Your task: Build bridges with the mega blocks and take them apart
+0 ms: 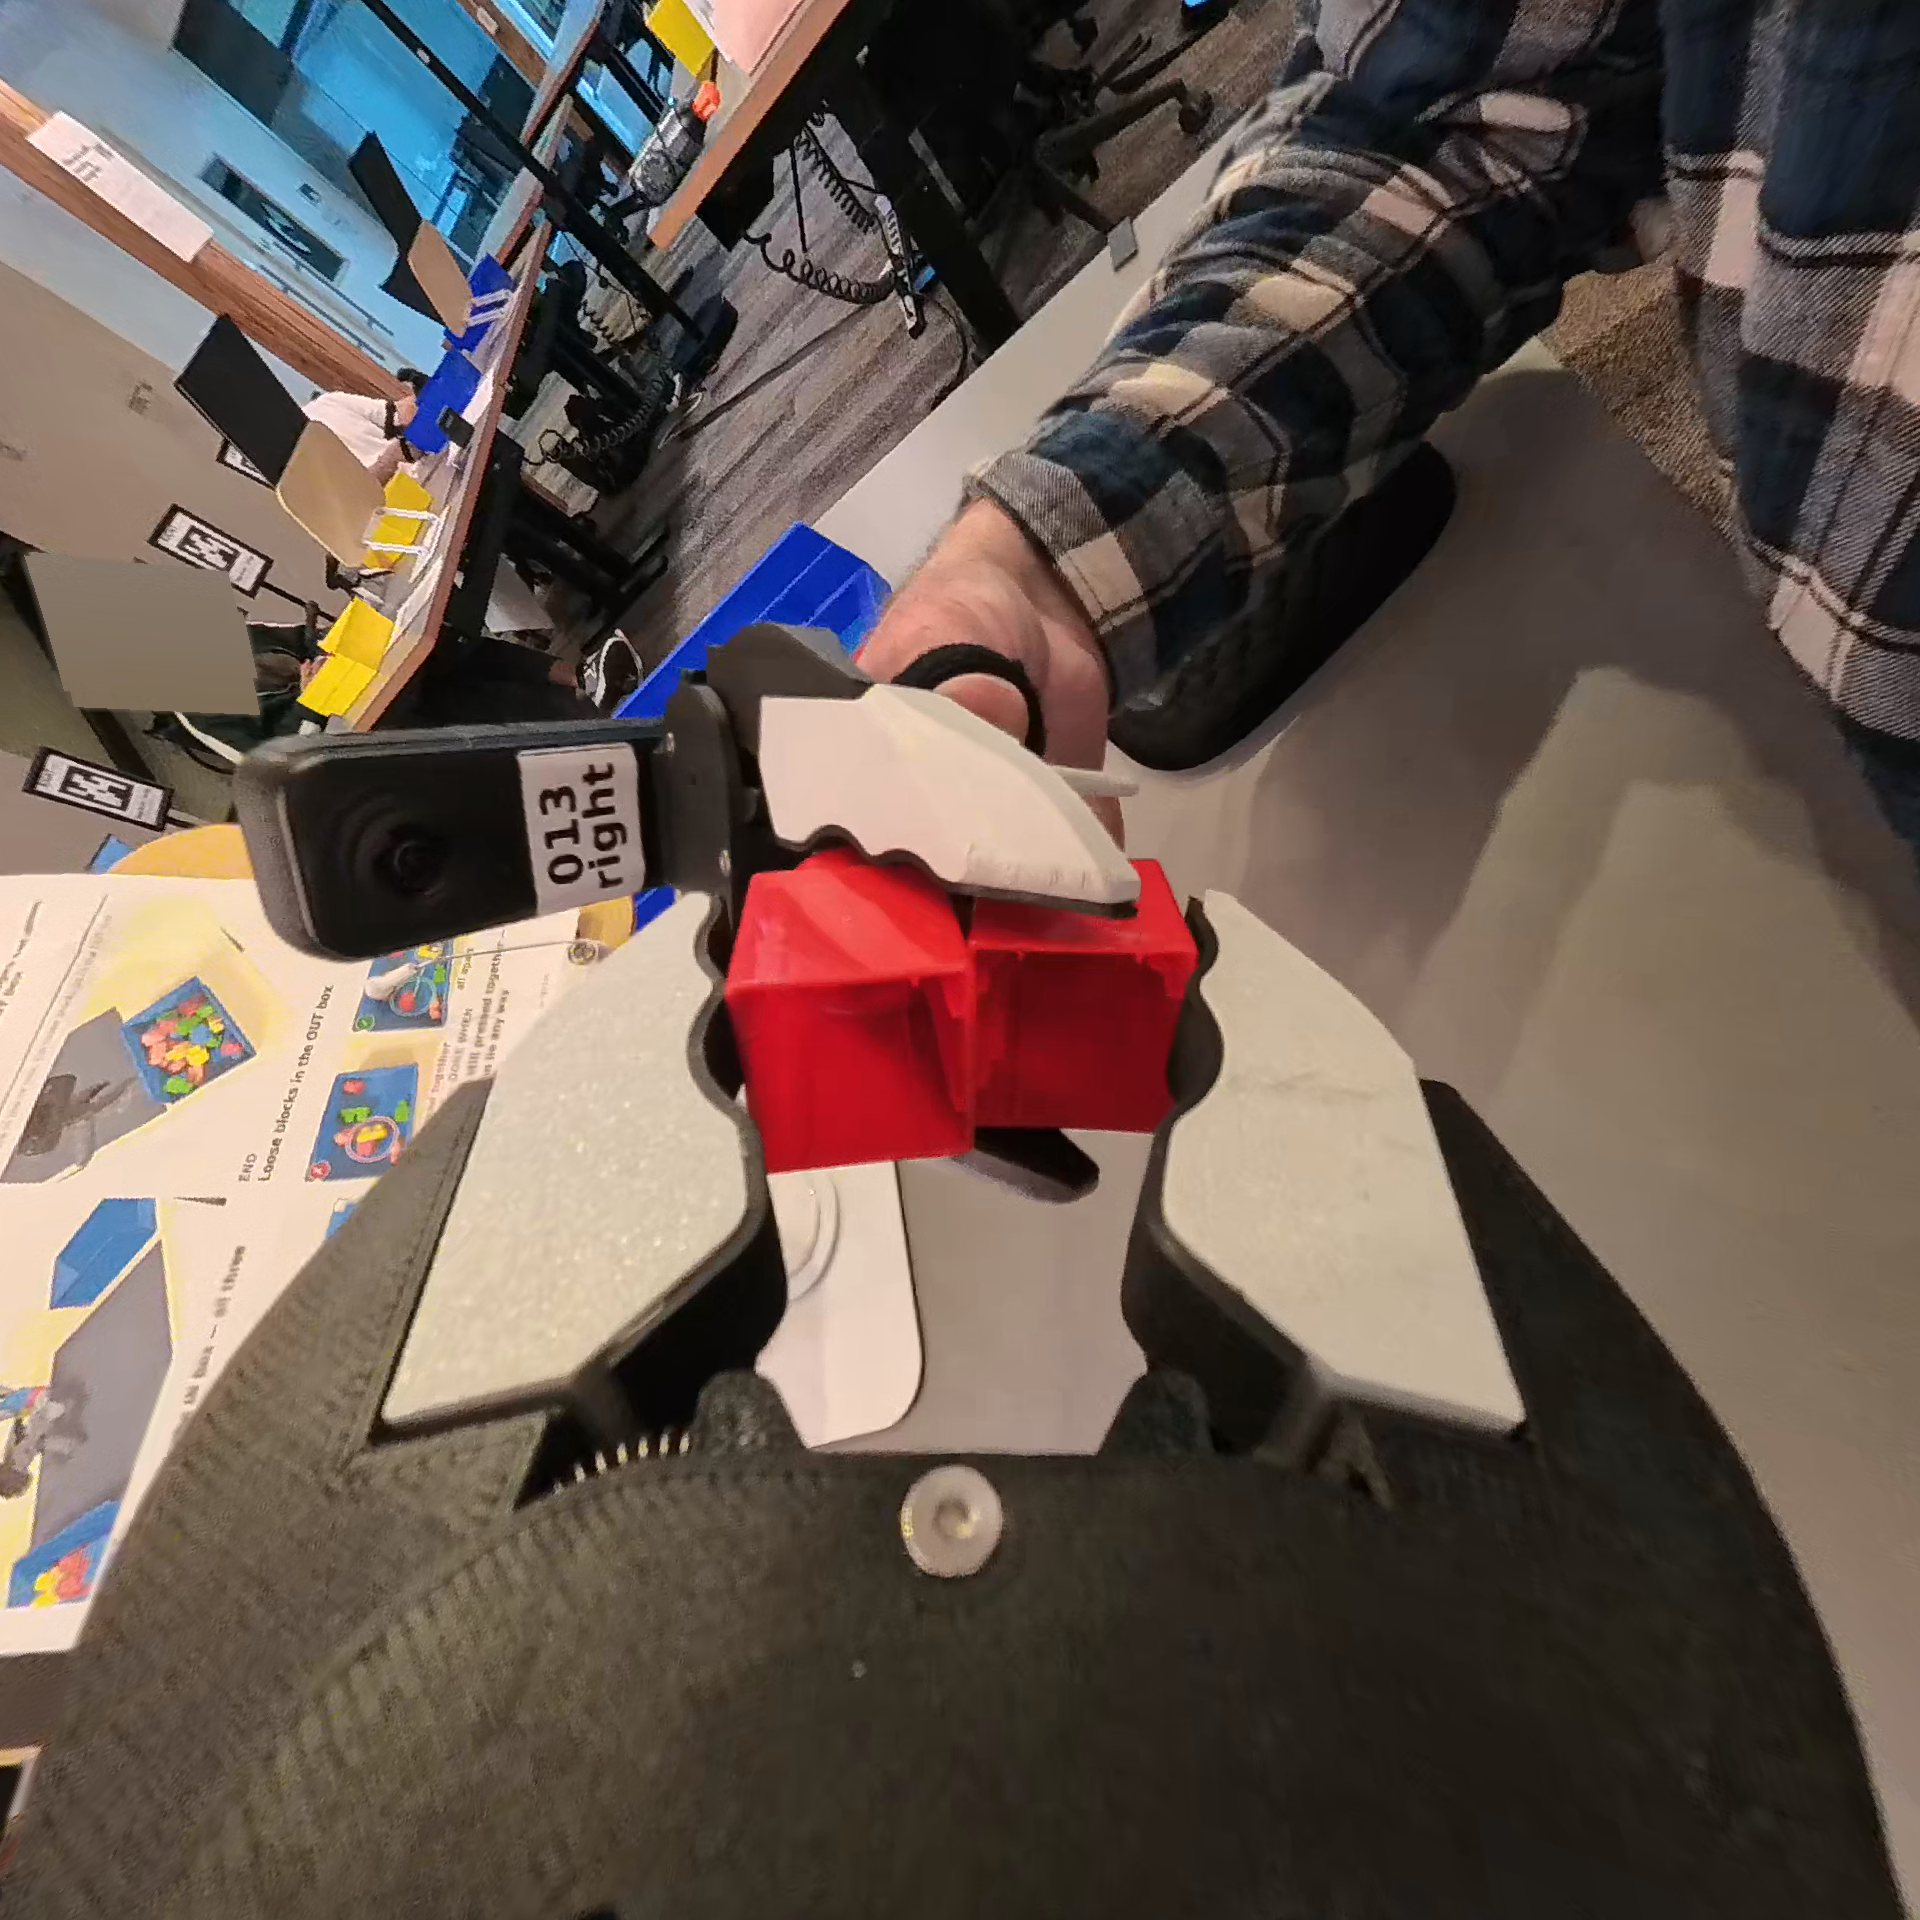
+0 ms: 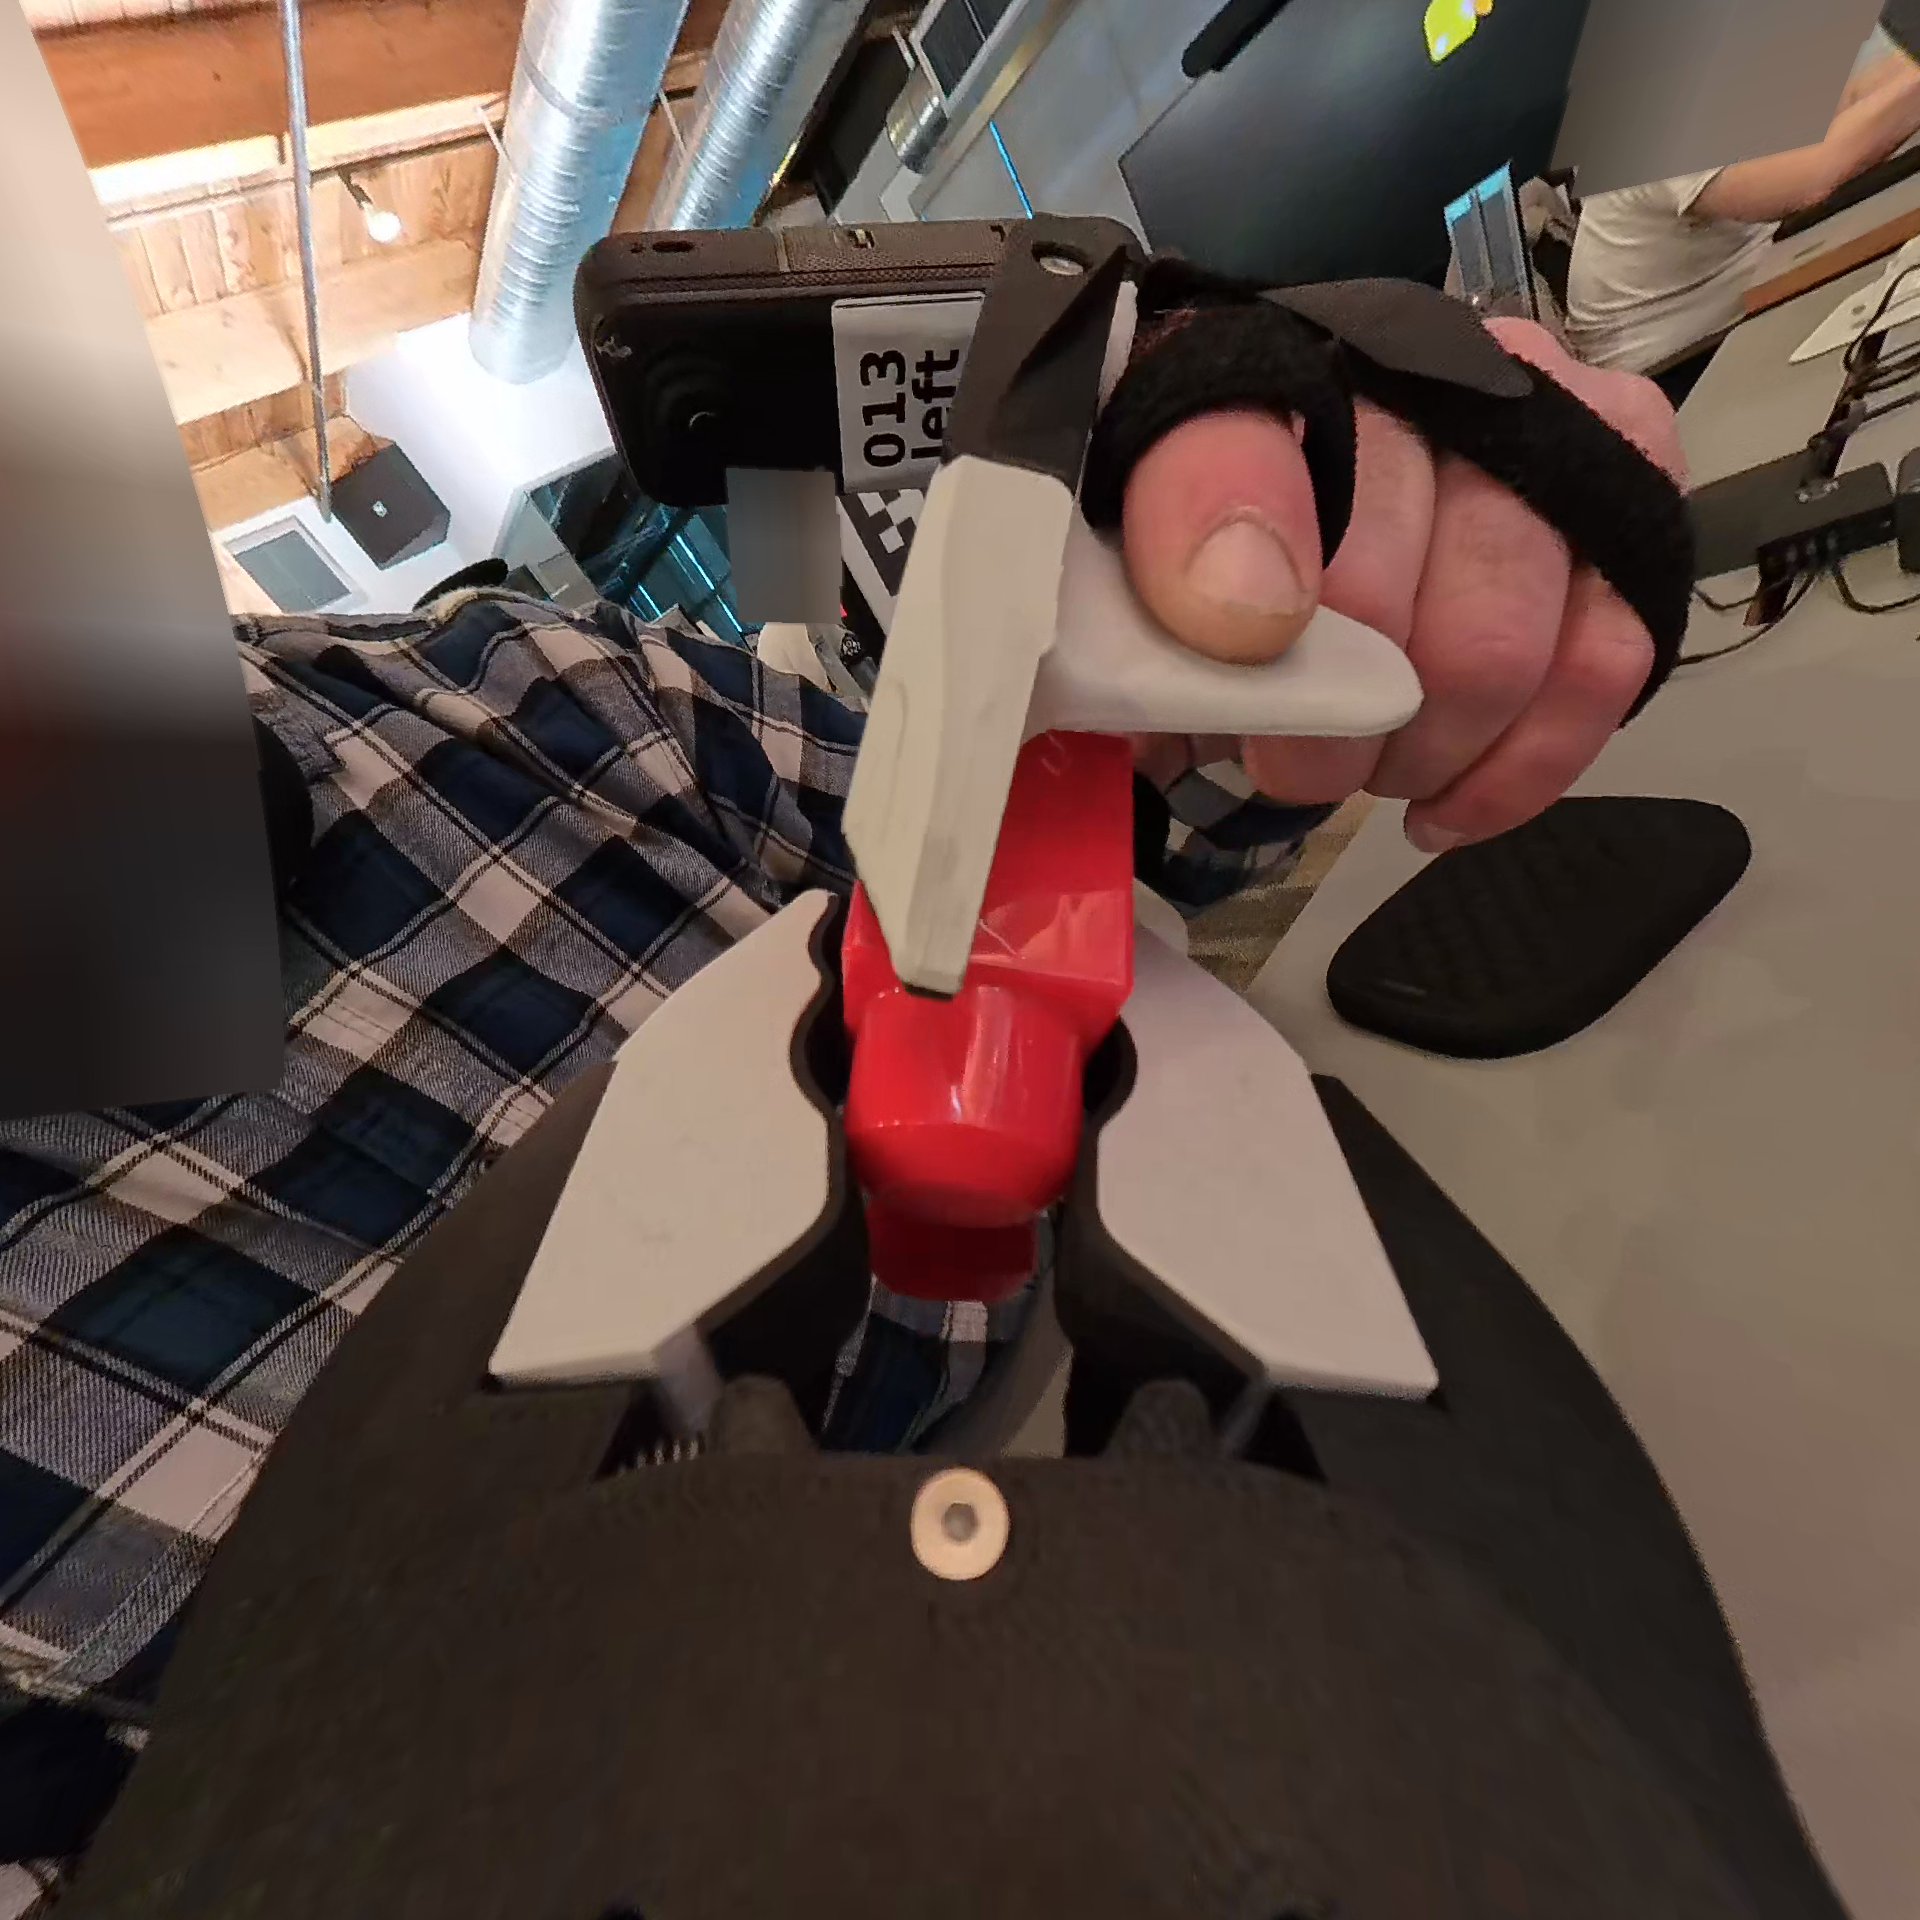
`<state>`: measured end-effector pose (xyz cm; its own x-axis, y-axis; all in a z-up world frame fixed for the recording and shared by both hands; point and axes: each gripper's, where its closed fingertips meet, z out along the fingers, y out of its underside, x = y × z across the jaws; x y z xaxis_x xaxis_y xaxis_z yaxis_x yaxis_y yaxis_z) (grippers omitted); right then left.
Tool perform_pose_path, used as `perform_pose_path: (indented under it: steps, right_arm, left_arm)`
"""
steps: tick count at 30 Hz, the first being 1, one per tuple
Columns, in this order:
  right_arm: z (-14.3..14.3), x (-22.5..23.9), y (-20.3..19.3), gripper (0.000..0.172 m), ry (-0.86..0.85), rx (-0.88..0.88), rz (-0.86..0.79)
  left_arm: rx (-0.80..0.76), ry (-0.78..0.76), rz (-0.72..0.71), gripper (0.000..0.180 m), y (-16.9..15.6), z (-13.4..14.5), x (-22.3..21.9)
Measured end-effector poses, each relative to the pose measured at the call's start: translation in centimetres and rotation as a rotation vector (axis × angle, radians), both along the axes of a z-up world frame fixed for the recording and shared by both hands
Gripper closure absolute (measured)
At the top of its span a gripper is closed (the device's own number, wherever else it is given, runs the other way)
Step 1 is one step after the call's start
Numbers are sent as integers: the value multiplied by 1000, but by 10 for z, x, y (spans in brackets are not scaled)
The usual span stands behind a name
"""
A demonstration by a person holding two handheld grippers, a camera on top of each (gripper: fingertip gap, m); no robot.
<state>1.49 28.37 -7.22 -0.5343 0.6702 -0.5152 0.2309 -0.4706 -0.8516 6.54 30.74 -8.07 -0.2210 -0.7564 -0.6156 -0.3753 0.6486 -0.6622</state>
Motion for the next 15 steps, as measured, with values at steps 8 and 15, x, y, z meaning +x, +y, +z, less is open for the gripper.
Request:
perform_pose_path:
  steps: [8, 15]
  right_arm:
    - [1, 6, -11, 124, 3, 43, 37]
    - [-3, 9, -9, 132, 8, 57, 37]
  left_arm:
    - [11, -1, -31, 102, -12, 2, 4]
    - [0, -16, -29, 103, -10, 7, 2]
